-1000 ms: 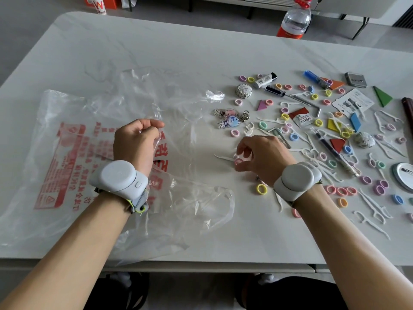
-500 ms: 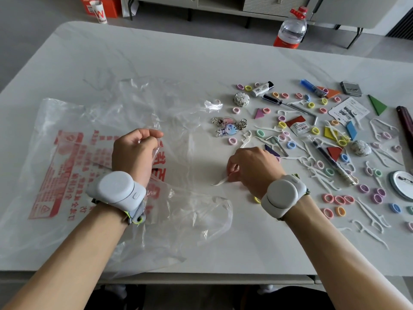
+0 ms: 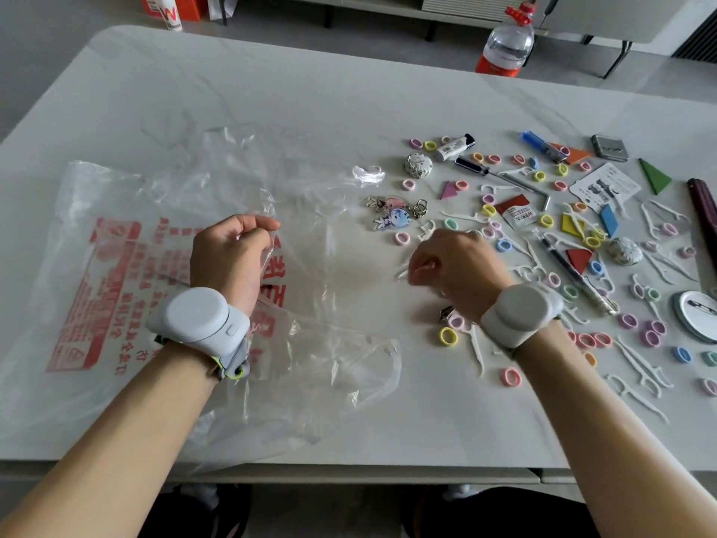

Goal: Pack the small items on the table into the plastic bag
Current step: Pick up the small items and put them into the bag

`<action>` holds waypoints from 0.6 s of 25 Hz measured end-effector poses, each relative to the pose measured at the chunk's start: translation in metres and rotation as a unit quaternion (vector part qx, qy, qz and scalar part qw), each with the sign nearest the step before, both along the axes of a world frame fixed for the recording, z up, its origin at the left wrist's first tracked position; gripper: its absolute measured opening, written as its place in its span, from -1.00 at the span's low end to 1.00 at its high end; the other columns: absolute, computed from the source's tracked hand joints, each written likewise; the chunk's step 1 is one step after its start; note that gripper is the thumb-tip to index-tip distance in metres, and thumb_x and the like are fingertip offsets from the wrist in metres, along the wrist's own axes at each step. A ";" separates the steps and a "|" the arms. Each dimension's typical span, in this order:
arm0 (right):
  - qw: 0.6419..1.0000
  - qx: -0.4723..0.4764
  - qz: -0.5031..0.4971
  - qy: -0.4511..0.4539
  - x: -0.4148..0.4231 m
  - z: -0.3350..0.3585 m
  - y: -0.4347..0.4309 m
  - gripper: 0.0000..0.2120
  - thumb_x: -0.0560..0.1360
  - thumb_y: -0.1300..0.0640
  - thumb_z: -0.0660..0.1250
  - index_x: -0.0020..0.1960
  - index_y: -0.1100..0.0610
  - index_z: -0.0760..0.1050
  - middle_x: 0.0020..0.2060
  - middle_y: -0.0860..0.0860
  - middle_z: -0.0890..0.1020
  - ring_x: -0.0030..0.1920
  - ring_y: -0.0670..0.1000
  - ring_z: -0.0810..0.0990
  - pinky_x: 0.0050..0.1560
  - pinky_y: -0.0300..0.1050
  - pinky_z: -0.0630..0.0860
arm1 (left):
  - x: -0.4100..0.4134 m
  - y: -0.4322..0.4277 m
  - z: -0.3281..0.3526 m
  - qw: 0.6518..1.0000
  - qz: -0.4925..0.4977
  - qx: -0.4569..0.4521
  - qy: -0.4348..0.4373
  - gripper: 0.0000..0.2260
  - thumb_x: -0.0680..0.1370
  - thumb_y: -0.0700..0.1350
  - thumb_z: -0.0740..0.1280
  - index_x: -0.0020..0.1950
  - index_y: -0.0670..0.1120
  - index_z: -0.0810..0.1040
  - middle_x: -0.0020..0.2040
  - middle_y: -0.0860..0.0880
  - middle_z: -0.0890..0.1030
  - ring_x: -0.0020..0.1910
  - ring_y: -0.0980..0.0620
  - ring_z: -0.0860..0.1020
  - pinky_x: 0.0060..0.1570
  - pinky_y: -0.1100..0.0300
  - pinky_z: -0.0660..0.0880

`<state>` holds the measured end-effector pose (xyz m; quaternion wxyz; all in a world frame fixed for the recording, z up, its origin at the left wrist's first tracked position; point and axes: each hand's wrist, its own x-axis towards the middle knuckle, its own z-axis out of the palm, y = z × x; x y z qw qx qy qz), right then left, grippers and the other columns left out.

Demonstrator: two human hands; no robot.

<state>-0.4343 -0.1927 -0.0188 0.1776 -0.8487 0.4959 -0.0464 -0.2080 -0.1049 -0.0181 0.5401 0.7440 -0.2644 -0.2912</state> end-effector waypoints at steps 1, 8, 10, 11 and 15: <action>0.999 -0.024 -0.037 -0.019 -0.009 0.002 -0.007 -0.95 0.39 0.14 0.46 -0.14 0.06 0.64 -0.19 -0.06 0.56 -0.10 -0.02 0.51 -0.10 -0.17 0.39 | 0.000 0.000 0.000 1.000 0.000 -0.001 0.000 -0.78 0.40 -0.29 0.24 -0.17 -0.05 0.65 -0.63 0.14 0.38 -0.61 0.17 0.29 -0.43 0.26 0.24; 0.999 -0.028 -0.033 -0.010 -0.016 -0.016 -0.012 -0.85 0.40 0.25 0.41 -0.03 0.11 0.61 -0.27 -0.04 0.57 -0.17 0.01 0.51 -0.16 -0.18 0.38 | 0.000 -0.001 -0.002 1.000 0.003 -0.002 0.004 -0.78 0.40 -0.28 0.25 -0.18 -0.04 0.64 -0.61 0.14 0.40 -0.60 0.16 0.31 -0.43 0.26 0.24; 0.999 -0.023 -0.038 -0.022 -0.015 -0.015 -0.014 -0.79 0.41 0.27 0.40 0.03 0.12 0.60 -0.27 -0.04 0.54 -0.18 0.00 0.48 -0.12 -0.13 0.42 | 0.001 0.000 -0.002 1.000 0.003 -0.002 0.003 -0.78 0.40 -0.28 0.25 -0.17 -0.04 0.65 -0.61 0.14 0.40 -0.60 0.16 0.31 -0.44 0.26 0.24; 0.999 -0.025 -0.037 -0.019 -0.014 -0.015 -0.014 -0.80 0.42 0.26 0.39 0.03 0.12 0.60 -0.26 -0.03 0.55 -0.17 0.01 0.48 -0.12 -0.13 0.42 | 0.002 0.000 -0.003 1.000 0.004 -0.003 0.003 -0.78 0.39 -0.27 0.25 -0.17 -0.03 0.65 -0.61 0.14 0.40 -0.60 0.16 0.31 -0.43 0.26 0.25; 0.999 -0.028 -0.028 0.012 -0.010 -0.017 -0.014 -0.87 0.44 0.27 0.38 -0.04 0.13 0.61 -0.15 0.03 0.63 -0.13 0.02 0.50 -0.13 -0.17 0.39 | 0.003 0.000 -0.006 1.000 0.001 -0.006 0.007 -0.79 0.38 -0.26 0.26 -0.21 -0.02 0.64 -0.57 0.14 0.44 -0.59 0.18 0.33 -0.41 0.25 0.24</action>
